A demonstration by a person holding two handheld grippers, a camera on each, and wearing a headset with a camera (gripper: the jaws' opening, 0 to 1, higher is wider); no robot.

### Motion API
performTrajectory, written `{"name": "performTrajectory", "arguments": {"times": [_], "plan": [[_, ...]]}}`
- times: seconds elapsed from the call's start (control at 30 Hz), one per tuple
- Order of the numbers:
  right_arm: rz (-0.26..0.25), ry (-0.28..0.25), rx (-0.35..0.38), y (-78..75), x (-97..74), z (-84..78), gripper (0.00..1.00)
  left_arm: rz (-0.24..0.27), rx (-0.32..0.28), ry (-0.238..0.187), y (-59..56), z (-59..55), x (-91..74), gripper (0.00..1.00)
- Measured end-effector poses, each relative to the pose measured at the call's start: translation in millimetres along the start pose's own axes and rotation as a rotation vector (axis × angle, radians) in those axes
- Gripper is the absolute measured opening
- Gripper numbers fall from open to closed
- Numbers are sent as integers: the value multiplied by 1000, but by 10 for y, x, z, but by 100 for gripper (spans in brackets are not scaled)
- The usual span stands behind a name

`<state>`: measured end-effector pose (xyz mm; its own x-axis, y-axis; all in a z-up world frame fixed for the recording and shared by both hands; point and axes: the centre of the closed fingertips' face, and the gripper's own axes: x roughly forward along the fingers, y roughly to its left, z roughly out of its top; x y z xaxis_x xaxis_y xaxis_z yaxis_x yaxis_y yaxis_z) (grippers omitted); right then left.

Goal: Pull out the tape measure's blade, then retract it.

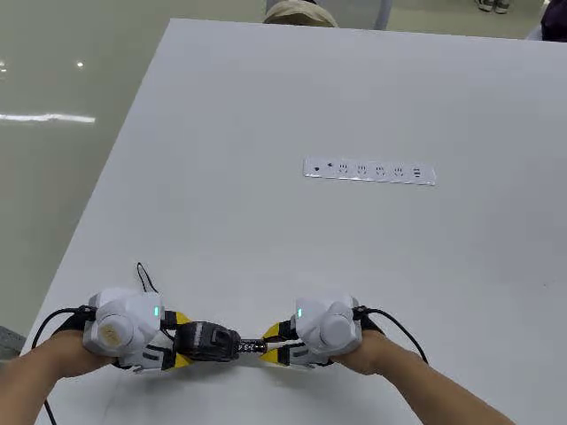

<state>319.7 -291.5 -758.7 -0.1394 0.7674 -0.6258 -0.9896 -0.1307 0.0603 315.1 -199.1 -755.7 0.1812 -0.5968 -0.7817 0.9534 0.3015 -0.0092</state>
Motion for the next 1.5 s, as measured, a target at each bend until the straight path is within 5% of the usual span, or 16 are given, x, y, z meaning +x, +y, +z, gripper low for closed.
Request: {"name": "performTrajectory", "arguments": {"times": [1.5], "plan": [[2,15,1,22,-178,-98,10,-2,-2,0,-23,24,8,27]]}}
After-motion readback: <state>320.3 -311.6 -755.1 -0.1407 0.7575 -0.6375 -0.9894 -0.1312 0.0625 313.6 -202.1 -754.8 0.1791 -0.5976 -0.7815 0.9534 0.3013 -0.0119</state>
